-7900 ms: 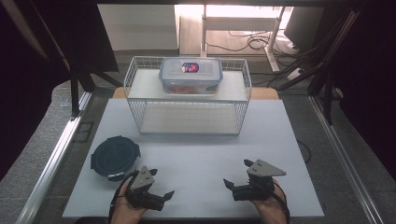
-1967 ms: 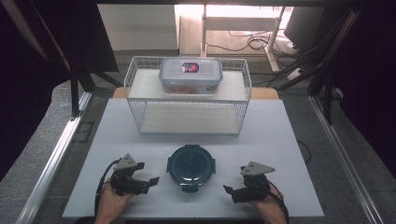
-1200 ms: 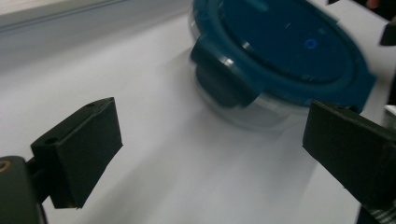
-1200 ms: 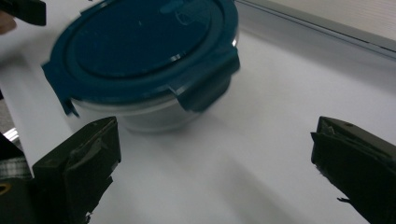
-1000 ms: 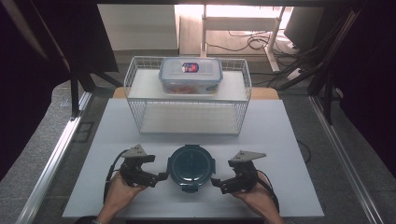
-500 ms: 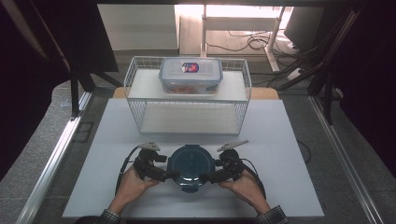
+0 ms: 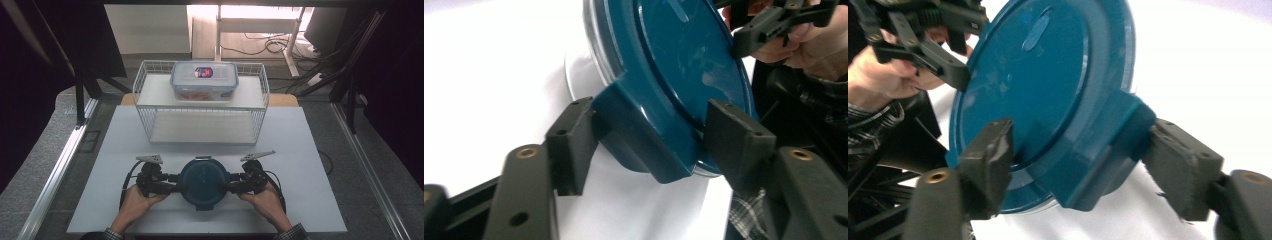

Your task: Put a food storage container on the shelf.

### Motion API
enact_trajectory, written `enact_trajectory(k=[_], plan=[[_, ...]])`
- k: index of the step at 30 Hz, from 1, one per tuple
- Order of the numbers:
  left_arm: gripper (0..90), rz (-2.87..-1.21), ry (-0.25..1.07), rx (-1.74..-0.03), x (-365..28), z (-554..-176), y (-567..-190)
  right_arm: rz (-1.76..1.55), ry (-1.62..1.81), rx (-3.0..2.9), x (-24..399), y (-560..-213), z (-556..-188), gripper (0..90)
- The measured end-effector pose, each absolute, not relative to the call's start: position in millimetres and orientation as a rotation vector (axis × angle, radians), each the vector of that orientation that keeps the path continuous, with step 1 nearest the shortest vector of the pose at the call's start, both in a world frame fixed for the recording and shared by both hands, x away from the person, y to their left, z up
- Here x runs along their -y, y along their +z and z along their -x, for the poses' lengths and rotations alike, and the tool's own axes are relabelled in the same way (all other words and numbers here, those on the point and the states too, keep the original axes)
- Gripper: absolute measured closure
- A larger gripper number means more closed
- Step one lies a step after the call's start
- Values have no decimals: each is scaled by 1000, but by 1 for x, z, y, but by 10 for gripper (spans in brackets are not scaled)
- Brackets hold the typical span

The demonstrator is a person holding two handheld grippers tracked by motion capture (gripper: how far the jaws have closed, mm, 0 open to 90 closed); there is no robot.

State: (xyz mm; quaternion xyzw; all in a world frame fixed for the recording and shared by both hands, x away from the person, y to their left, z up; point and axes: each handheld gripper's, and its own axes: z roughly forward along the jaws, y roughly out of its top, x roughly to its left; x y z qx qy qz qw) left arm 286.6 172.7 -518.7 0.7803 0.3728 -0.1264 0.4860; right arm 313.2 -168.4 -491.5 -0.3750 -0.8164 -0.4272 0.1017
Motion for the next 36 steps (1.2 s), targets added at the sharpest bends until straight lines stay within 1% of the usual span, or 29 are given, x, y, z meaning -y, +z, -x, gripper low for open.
enact_trajectory(k=[3, 6, 10, 12, 17, 20, 23, 27, 36], plan=[[451, -1852, -348, -924, -177, -283, -521, 1122, -1269, 2381, 172, -489, -310, 369], [478, -1829, -364, -924, -177, -281, -523, 1121, -1274, 2336, 178, -490, -309, 410], [482, -1834, -359, -913, -175, -280, -521, 1125, -1257, 2279, 186, -492, -310, 436], [482, -1830, -366, -918, -175, -280, -522, 1136, -1249, 2275, 190, -493, -312, 485], [482, -1824, -369, -913, -175, -281, -523, 1160, -1225, 2254, 190, -493, -310, 490], [495, -1798, -382, -922, -178, -279, -525, 1173, -1222, 2235, 190, -492, -309, 516], [494, -1757, -386, -957, -178, -275, -529, 1176, -1229, 2248, 189, -490, -307, 517], [493, -1735, -429, -984, -179, -275, -531, 1178, -1235, 2264, 188, -488, -305, 516], [568, -1668, -456, -1022, -178, -270, -524, 1245, -1240, 2181, 196, -487, -297, 571]])
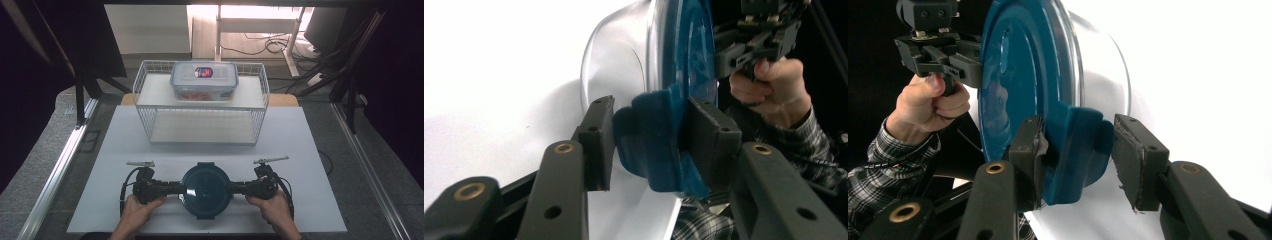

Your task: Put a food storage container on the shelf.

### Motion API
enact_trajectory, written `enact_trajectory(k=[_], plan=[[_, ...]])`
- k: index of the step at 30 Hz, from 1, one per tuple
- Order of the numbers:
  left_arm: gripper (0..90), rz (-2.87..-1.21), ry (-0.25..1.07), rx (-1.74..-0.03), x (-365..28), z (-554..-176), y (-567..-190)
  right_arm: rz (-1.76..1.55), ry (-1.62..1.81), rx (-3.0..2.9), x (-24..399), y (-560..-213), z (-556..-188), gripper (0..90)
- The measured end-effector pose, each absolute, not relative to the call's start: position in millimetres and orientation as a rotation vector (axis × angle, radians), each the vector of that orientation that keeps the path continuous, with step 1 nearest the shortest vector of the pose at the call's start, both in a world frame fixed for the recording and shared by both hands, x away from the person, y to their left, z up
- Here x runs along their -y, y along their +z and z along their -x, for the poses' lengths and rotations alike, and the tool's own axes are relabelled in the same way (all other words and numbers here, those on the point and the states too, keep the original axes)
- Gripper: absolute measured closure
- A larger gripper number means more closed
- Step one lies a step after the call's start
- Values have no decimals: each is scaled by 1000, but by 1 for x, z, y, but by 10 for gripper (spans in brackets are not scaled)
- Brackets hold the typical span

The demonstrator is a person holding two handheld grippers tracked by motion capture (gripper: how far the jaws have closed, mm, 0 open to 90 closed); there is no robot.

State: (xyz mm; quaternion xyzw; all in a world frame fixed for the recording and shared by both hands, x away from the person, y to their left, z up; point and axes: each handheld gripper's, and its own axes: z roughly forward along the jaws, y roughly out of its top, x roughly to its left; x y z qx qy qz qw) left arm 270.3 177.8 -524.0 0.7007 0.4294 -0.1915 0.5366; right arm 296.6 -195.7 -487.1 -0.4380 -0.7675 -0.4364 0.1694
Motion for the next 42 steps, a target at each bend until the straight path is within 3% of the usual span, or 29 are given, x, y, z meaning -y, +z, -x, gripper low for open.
enact_trajectory(k=[16, 42], plan=[[579, -1645, -377, -997, -180, -279, -493, 1230, -1338, 2223, 193, -463, -298, 576], [577, -1626, -254, -929, -186, -322, -400, 1166, -1527, 2313, 186, -360, -345, 579]])
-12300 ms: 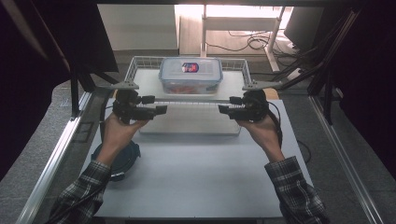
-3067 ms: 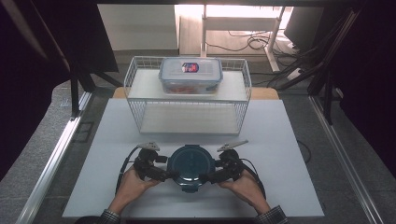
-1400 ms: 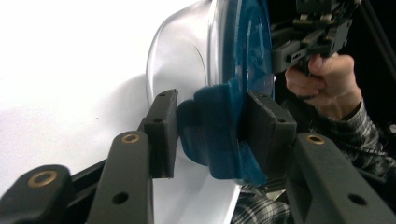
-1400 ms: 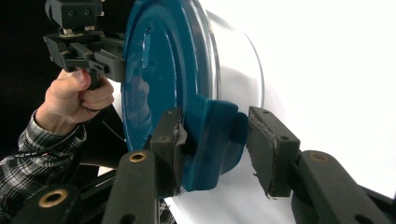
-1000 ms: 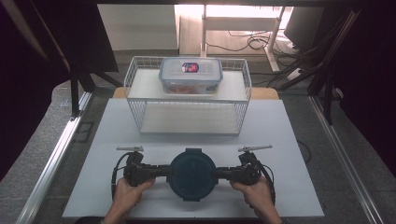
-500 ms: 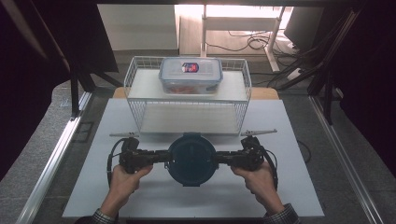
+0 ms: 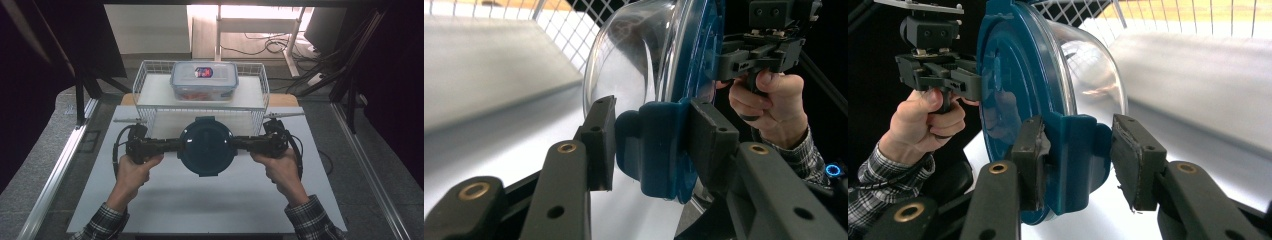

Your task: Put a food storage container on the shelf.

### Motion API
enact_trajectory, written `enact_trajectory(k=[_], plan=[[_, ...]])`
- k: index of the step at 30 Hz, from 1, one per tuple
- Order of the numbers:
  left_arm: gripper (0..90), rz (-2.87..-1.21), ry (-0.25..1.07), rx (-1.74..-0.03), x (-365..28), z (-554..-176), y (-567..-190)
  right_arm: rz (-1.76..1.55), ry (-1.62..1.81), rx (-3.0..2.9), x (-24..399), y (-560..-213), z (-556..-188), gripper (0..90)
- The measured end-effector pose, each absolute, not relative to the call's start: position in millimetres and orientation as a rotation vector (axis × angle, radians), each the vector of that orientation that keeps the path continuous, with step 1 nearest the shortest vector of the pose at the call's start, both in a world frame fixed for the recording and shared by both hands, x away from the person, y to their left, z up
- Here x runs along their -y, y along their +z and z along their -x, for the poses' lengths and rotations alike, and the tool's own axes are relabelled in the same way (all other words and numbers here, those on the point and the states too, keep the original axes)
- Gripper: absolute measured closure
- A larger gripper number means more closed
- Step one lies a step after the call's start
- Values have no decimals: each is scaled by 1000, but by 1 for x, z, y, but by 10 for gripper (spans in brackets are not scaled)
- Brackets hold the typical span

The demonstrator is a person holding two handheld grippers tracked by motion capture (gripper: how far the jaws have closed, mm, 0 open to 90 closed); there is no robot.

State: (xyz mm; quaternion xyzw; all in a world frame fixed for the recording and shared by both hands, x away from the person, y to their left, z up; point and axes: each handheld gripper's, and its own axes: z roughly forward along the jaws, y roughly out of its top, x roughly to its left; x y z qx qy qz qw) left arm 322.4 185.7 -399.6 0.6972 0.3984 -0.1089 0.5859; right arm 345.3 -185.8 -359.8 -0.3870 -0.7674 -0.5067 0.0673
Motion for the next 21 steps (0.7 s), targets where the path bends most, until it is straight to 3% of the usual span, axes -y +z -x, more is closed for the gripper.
enact_trajectory(k=[21], plan=[[576, -1609, -196, -904, -193, -361, -325, 1148, -1653, 2306, 179, -291, -380, 579]])
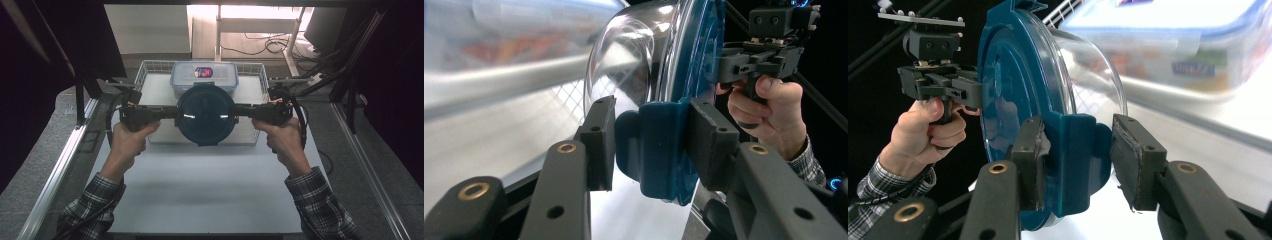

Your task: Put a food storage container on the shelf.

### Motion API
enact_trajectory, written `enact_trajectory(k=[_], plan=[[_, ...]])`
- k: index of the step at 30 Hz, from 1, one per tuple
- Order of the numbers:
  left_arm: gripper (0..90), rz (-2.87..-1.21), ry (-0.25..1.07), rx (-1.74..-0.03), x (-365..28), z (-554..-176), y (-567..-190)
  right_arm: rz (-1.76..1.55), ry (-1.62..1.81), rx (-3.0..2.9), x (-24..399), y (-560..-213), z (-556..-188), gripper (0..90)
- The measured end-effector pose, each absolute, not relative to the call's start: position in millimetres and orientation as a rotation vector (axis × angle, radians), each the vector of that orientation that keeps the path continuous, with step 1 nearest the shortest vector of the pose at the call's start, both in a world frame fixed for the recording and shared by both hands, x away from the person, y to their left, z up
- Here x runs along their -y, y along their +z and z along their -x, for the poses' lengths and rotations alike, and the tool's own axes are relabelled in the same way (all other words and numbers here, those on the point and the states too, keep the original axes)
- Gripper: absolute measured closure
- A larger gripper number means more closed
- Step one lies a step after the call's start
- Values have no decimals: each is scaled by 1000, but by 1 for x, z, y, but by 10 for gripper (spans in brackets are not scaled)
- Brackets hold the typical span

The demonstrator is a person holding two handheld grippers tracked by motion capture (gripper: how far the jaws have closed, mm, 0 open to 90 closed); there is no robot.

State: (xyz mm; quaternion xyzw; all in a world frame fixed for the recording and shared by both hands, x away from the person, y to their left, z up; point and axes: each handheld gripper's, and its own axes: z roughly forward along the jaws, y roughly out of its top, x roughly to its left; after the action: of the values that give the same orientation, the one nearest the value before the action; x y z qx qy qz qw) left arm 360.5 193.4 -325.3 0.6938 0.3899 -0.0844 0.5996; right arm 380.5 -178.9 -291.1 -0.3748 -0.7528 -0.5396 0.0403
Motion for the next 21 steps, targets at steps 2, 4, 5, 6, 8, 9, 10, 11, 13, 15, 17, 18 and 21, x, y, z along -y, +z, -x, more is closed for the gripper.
enact_trajectory(k=[2, 4, 5, 6, 8, 9, 10, 11, 13, 15, 17, 18, 21], plan=[[575, -1609, -192, -902, -194, -366, -318, 1146, -1670, 2300, 178, -285, -385, 579], [575, -1605, -193, -902, -194, -372, -312, 1149, -1682, 2297, 178, -278, -389, 578], [574, -1603, -195, -901, -194, -375, -309, 1149, -1690, 2297, 178, -275, -392, 579], [574, -1600, -202, -904, -195, -378, -306, 1149, -1698, 2299, 178, -272, -394, 579], [574, -1592, -210, -905, -195, -385, -301, 1157, -1707, 2297, 177, -265, -399, 579], [574, -1589, -213, -905, -196, -388, -299, 1159, -1714, 2296, 177, -262, -401, 578], [574, -1586, -217, -905, -196, -392, -297, 1161, -1719, 2295, 176, -259, -404, 579], [574, -1583, -220, -906, -197, -395, -295, 1166, -1723, 2290, 176, -256, -407, 579], [573, -1579, -219, -906, -198, -401, -290, 1172, -1731, 2283, 175, -251, -412, 579], [572, -1573, -217, -911, -199, -407, -285, 1177, -1741, 2277, 174, -247, -417, 579], [571, -1568, -219, -917, -200, -413, -280, 1180, -1748, 2270, 173, -243, -423, 579], [571, -1565, -216, -919, -200, -416, -278, 1185, -1748, 2261, 172, -241, -426, 579], [571, -1559, -210, -921, -202, -423, -270, 1187, -1760, 2254, 171, -235, -434, 578]])
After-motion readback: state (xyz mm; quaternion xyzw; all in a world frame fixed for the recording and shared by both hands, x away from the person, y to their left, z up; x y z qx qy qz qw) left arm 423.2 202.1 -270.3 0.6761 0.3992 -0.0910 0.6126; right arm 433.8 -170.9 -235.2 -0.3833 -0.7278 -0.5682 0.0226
